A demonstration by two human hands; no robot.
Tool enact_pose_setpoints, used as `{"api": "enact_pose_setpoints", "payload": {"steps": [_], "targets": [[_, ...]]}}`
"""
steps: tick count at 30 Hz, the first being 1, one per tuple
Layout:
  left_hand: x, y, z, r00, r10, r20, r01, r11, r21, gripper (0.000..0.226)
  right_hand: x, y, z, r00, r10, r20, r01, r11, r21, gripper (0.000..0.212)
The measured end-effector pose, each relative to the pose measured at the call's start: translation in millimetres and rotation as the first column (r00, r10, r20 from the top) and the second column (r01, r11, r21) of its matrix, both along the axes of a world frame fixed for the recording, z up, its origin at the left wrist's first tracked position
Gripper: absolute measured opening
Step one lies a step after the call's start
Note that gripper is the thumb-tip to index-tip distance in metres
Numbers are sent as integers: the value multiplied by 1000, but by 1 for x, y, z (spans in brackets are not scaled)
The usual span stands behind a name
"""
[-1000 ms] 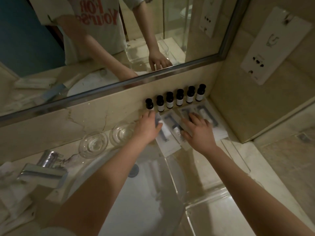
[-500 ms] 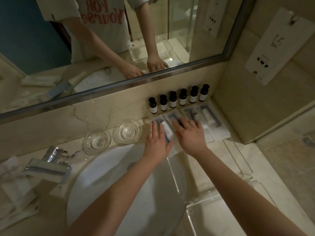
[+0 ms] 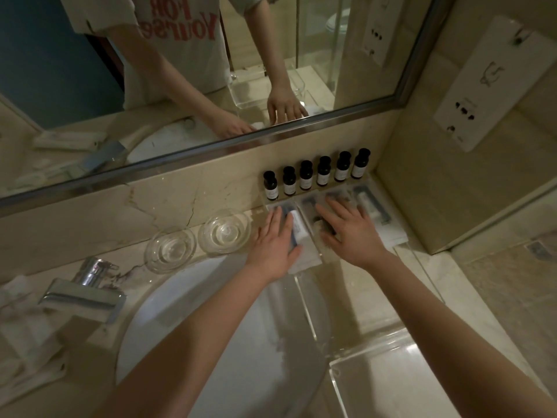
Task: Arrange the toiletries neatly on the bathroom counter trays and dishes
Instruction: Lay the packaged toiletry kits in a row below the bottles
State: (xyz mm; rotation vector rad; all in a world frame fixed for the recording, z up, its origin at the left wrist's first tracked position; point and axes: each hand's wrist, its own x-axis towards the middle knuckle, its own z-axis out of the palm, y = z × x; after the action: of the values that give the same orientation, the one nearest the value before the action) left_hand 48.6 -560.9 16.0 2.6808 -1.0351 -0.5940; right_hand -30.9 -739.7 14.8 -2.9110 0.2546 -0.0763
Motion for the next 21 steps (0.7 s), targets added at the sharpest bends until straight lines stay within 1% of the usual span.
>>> {"api": "enact_pose_setpoints", "payload": {"steps": [2,3,5,7,11,16,21], "targets": [[1,0,-1,1000,-17,1,17,1000,22,72,-2,-12,2,987,80,-140,-78,997,22,61],[1,1,-2,1000,-23,1,23,999,31,72,-2,-15,3,977,106,-185,-105,994,15,63],[4,2,-4,1000,-28,2,28,999,44,72,-3,-17,2,968,125,-219,-130,991,-10,64],[5,4,-4,999,-35,3,34,998,56,72,-5,-11,2,974,104,-200,-114,993,-38,64],[7,5,0,999,-53,1,53,995,79,72,-8,6,-3,988,5,-157,-16,998,-67,63],[9,3,2,998,-57,2,57,993,104,71,-11,24,-9,987,-88,-134,85,996,-32,60],[8,3,5,999,-54,8,52,992,116,71,-10,29,-6,983,-127,-134,127,992,-9,56]]}}
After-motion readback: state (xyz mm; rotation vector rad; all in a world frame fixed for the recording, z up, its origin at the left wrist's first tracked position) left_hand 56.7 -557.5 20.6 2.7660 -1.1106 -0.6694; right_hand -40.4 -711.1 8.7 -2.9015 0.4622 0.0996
